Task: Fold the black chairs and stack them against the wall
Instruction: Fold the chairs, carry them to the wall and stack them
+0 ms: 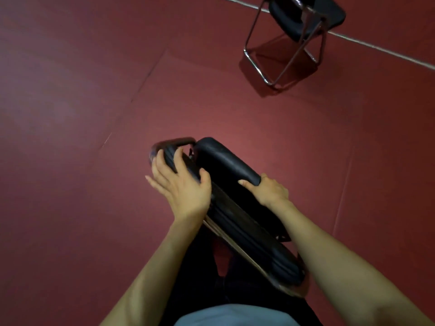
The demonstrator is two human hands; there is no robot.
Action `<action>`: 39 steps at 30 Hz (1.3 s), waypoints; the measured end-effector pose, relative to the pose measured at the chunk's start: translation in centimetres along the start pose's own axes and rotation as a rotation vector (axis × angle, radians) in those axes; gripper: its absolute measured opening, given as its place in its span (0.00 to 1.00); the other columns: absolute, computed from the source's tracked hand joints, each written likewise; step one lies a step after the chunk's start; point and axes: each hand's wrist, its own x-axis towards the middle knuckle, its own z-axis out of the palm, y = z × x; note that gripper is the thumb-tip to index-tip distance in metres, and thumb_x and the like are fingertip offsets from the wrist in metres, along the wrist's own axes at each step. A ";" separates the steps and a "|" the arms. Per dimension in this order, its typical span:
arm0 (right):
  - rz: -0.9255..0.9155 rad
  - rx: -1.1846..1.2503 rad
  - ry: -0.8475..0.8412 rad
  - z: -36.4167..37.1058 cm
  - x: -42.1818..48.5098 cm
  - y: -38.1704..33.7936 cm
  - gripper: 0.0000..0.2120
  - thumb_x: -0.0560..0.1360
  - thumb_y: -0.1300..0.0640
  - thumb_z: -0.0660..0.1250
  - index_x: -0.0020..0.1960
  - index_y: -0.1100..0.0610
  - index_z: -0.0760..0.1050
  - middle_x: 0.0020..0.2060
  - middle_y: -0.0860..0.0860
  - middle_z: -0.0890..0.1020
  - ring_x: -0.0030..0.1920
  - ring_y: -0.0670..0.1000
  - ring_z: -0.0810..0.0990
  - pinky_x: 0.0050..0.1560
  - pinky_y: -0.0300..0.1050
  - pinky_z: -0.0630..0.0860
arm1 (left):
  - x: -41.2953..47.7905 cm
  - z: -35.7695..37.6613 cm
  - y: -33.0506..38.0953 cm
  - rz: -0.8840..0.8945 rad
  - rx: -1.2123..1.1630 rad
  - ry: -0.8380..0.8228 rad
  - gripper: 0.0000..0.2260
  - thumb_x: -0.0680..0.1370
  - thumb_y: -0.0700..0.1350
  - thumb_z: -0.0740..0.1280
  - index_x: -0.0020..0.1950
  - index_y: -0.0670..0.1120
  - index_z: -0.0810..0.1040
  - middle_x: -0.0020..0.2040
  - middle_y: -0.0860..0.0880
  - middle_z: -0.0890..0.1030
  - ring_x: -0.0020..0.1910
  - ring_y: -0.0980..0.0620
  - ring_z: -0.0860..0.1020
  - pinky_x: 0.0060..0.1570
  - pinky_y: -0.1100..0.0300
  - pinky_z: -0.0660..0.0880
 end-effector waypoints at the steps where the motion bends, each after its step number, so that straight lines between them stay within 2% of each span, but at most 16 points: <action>1: -0.015 -0.002 0.009 0.0 0.2 0.2 0.40 0.69 0.23 0.52 0.62 0.55 0.69 0.52 0.53 0.80 0.52 0.57 0.79 0.47 0.49 0.71 | -1.7 0.3 0.6 -0.057 -0.100 0.010 0.32 0.72 0.50 0.65 0.75 0.45 0.62 0.77 0.42 0.53 0.76 0.42 0.49 0.73 0.41 0.44; 3: -0.052 -0.015 0.012 -0.1 0.6 0.8 0.39 0.70 0.24 0.53 0.63 0.55 0.68 0.54 0.55 0.80 0.54 0.58 0.79 0.48 0.49 0.70 | -5.0 1.0 2.2 -0.257 -0.367 0.016 0.39 0.73 0.48 0.70 0.77 0.44 0.53 0.77 0.45 0.48 0.75 0.47 0.50 0.71 0.53 0.54; 5: -0.105 -0.047 0.000 -0.3 1.1 1.5 0.36 0.71 0.28 0.58 0.64 0.55 0.66 0.55 0.55 0.80 0.55 0.58 0.78 0.48 0.49 0.70 | -7.1 1.4 3.7 -0.457 -0.572 0.027 0.45 0.70 0.48 0.74 0.77 0.42 0.50 0.75 0.45 0.50 0.74 0.47 0.56 0.67 0.59 0.59; 7: -0.138 -0.065 -0.026 -0.4 1.5 2.3 0.33 0.71 0.32 0.64 0.64 0.55 0.65 0.55 0.55 0.79 0.55 0.59 0.78 0.47 0.48 0.70 | -7.7 1.8 4.2 -0.534 -0.590 -0.003 0.44 0.68 0.51 0.76 0.75 0.41 0.54 0.71 0.45 0.56 0.70 0.50 0.59 0.66 0.60 0.60; 9: -0.165 0.025 -0.068 -0.4 2.0 2.9 0.32 0.69 0.39 0.71 0.63 0.56 0.63 0.55 0.55 0.78 0.51 0.58 0.78 0.44 0.46 0.71 | -7.5 1.9 4.0 -0.567 -0.549 -0.034 0.42 0.69 0.51 0.77 0.74 0.42 0.56 0.69 0.44 0.60 0.70 0.48 0.59 0.68 0.57 0.59; 11: -0.173 0.159 -0.109 -0.5 2.7 3.2 0.36 0.65 0.43 0.76 0.63 0.57 0.63 0.54 0.55 0.77 0.50 0.57 0.77 0.44 0.46 0.74 | -7.3 1.8 3.5 -0.575 -0.588 -0.077 0.42 0.67 0.54 0.78 0.72 0.45 0.57 0.67 0.46 0.68 0.68 0.47 0.67 0.68 0.51 0.66; 13: -0.180 0.206 -0.112 -0.5 3.1 3.1 0.41 0.62 0.42 0.79 0.65 0.57 0.62 0.53 0.53 0.75 0.52 0.57 0.77 0.46 0.46 0.75 | -7.1 1.3 3.4 -0.547 -0.599 -0.119 0.41 0.66 0.55 0.78 0.68 0.47 0.57 0.56 0.53 0.76 0.58 0.50 0.77 0.60 0.52 0.74; 16: -0.201 0.188 -0.062 0.0 3.6 3.1 0.34 0.64 0.43 0.77 0.62 0.53 0.65 0.48 0.51 0.76 0.46 0.55 0.77 0.44 0.46 0.75 | -6.6 1.4 3.3 -0.528 -0.572 -0.150 0.38 0.64 0.54 0.77 0.64 0.47 0.57 0.47 0.57 0.77 0.49 0.54 0.79 0.54 0.51 0.78; 19: -0.198 0.164 -0.036 -0.2 4.3 3.6 0.28 0.67 0.45 0.75 0.62 0.54 0.71 0.48 0.51 0.79 0.45 0.54 0.79 0.43 0.44 0.75 | -6.4 2.1 4.4 -0.520 -0.590 -0.132 0.32 0.64 0.52 0.75 0.59 0.48 0.59 0.45 0.55 0.77 0.47 0.54 0.80 0.51 0.50 0.79; 22: -0.174 0.134 -0.019 -1.4 5.1 4.2 0.22 0.69 0.46 0.73 0.58 0.54 0.74 0.44 0.51 0.79 0.42 0.53 0.78 0.40 0.42 0.71 | -5.9 2.9 5.7 -0.525 -0.657 -0.154 0.28 0.68 0.45 0.76 0.58 0.47 0.60 0.44 0.53 0.77 0.46 0.51 0.80 0.46 0.54 0.81; 26: -0.096 0.178 -0.014 -2.1 5.4 5.7 0.19 0.69 0.47 0.73 0.55 0.55 0.75 0.46 0.53 0.81 0.46 0.56 0.79 0.41 0.42 0.71 | -4.8 4.0 7.9 -0.474 -0.657 -0.243 0.29 0.65 0.46 0.76 0.56 0.48 0.61 0.44 0.51 0.77 0.46 0.48 0.82 0.45 0.49 0.82; 28: -0.039 0.235 -0.030 -2.3 5.2 7.4 0.19 0.70 0.48 0.73 0.55 0.58 0.76 0.46 0.54 0.81 0.46 0.57 0.80 0.40 0.43 0.71 | -4.6 4.7 9.3 -0.418 -0.618 -0.311 0.28 0.65 0.44 0.77 0.53 0.48 0.61 0.43 0.52 0.77 0.43 0.50 0.81 0.44 0.51 0.82; 30: 0.031 0.312 -0.029 -2.5 4.7 10.3 0.20 0.71 0.48 0.73 0.55 0.60 0.76 0.46 0.55 0.81 0.45 0.57 0.80 0.40 0.43 0.72 | -5.0 5.6 11.1 -0.351 -0.585 -0.385 0.26 0.65 0.42 0.78 0.51 0.49 0.62 0.43 0.52 0.76 0.41 0.53 0.80 0.43 0.54 0.81; 33: 0.132 0.481 0.014 -3.0 3.6 16.2 0.21 0.70 0.49 0.74 0.55 0.63 0.76 0.42 0.55 0.79 0.40 0.54 0.78 0.37 0.42 0.71 | -6.5 7.3 14.7 -0.237 -0.535 -0.528 0.27 0.62 0.43 0.78 0.48 0.52 0.63 0.45 0.51 0.77 0.43 0.53 0.81 0.43 0.53 0.81; 36: 0.224 0.671 0.076 -3.9 1.7 23.3 0.20 0.69 0.49 0.76 0.52 0.62 0.77 0.39 0.55 0.79 0.36 0.53 0.78 0.33 0.42 0.70 | -9.2 9.8 19.7 -0.079 -0.505 -0.661 0.25 0.65 0.37 0.78 0.49 0.50 0.64 0.43 0.52 0.76 0.35 0.64 0.79 0.36 0.65 0.78; 39: 0.273 0.880 0.145 -4.6 -0.4 31.0 0.19 0.68 0.50 0.77 0.48 0.63 0.76 0.39 0.57 0.81 0.33 0.54 0.78 0.30 0.42 0.71 | -13.0 13.1 25.9 0.042 -0.476 -0.784 0.24 0.67 0.33 0.76 0.52 0.47 0.65 0.44 0.51 0.77 0.33 0.66 0.78 0.32 0.70 0.75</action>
